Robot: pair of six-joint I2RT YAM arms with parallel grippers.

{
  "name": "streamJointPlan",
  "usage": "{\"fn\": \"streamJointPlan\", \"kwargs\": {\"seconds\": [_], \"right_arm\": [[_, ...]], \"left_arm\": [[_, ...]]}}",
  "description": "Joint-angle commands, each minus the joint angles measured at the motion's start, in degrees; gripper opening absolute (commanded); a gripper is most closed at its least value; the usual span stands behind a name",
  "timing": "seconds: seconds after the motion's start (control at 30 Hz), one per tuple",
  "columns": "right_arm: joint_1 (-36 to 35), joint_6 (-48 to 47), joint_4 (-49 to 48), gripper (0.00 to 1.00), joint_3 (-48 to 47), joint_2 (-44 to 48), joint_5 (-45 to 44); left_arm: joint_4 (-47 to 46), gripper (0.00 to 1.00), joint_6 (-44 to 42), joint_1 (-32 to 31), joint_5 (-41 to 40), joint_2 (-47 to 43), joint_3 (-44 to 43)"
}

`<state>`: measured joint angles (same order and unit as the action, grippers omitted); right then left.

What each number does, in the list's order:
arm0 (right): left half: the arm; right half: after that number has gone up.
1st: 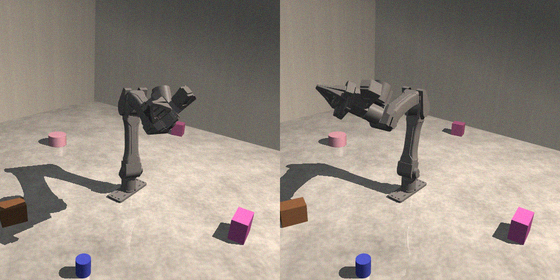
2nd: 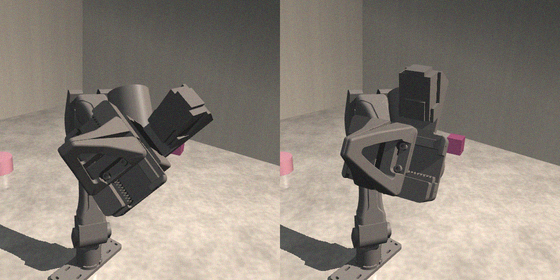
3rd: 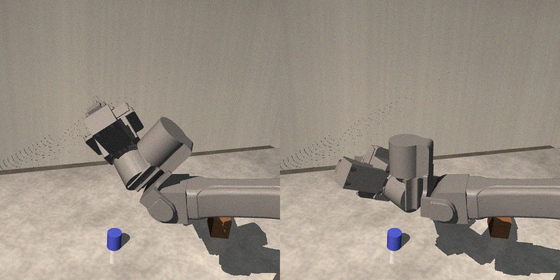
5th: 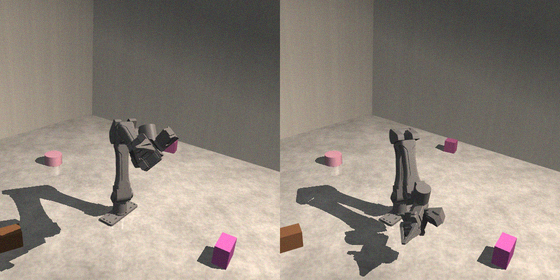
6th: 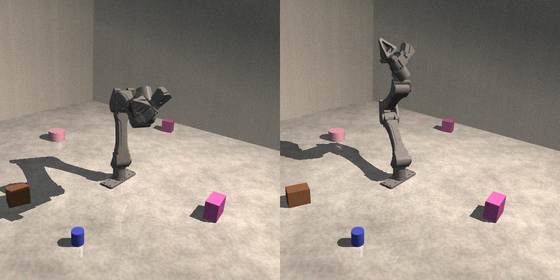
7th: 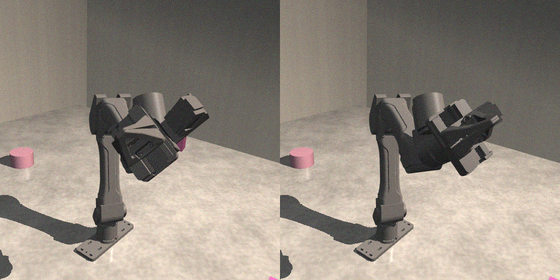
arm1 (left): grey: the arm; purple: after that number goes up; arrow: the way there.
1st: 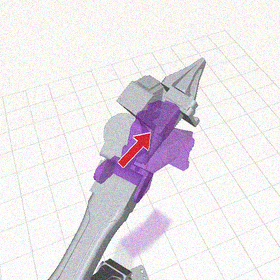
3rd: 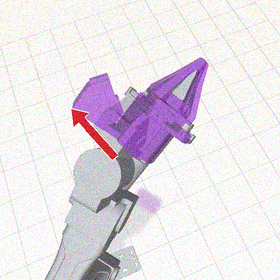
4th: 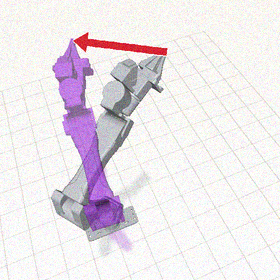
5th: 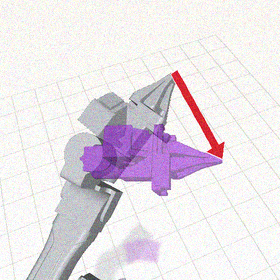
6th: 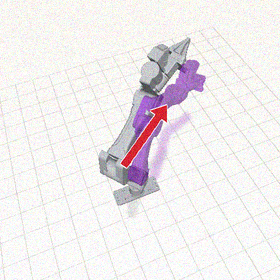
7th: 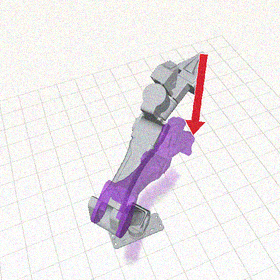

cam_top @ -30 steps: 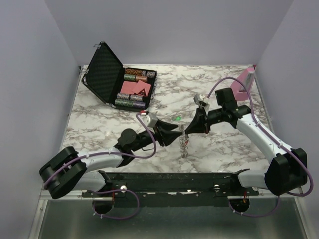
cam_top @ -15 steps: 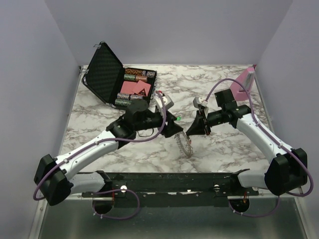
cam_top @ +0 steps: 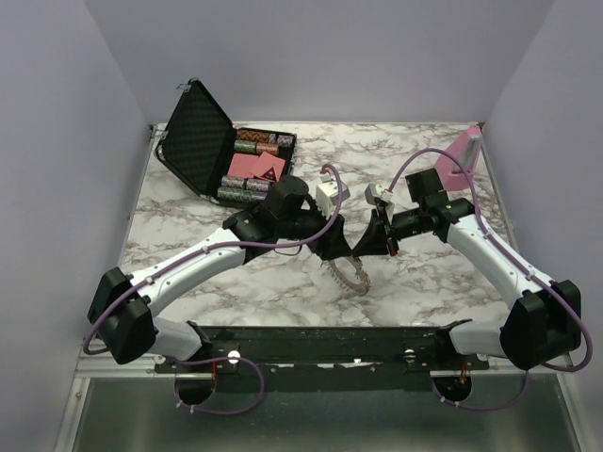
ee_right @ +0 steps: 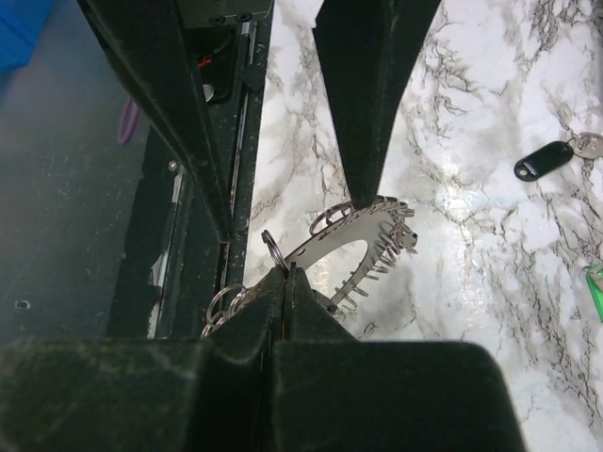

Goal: Put the keys on the keyring

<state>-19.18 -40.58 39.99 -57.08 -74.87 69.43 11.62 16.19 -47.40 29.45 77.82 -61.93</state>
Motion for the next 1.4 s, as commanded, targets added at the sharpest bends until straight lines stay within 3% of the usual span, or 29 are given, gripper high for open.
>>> {"fn": "streamJointPlan", "kwargs": {"seconds": [0.0,0.13,0.43,0.63,0.87,0.93,1.1,1.23,1.37], "right_arm": [[-0.2,-0.3,0.6,0.0,-1.9,1.0,0.1],[-0.1,-0.1,0.4,0.0,-1.9,1.0,0.0],[-0.2,0.0,0.4,0.0,-1.8,1.0,0.4],[-0.1,-0.5,0.8,0.0,-1.9,1.1,0.7],[-0.2,-1.2,1.7,0.01,-2.2,1.4,1.8],[-0.2,-1.3,1.8,0.09,-2.2,1.4,2.1],[-0.2,-1.3,2.5,0.41,-2.7,1.7,3.9],[0.4,-3.1,4.7,0.45,-3.5,1.7,5.4],[0.5,-4.7,6.2,0.46,-3.7,1.9,6.2]], "left_arm": [[3.3,0.59,1.3,-0.8,0.2,1.5,-3.0],[5.6,0.53,1.3,-1.6,-0.6,2.8,-4.8],[7.3,0.28,1.3,-2.0,1.0,4.9,-6.8],[8.4,0.0,1.0,-2.0,1.1,5.8,-8.2],[9.4,0.0,-0.7,-2.0,-0.9,5.7,-7.7],[7.5,0.0,-2.2,-2.1,-2.1,4.4,-5.8],[-5.3,0.0,-4.0,-2.2,-3.9,-1.8,4.0],[-23.0,0.0,-1.4,-2.2,-6.2,-7.8,14.6],[-47.3,0.0,6.2,-2.3,-11.8,-12.0,27.0]]}}
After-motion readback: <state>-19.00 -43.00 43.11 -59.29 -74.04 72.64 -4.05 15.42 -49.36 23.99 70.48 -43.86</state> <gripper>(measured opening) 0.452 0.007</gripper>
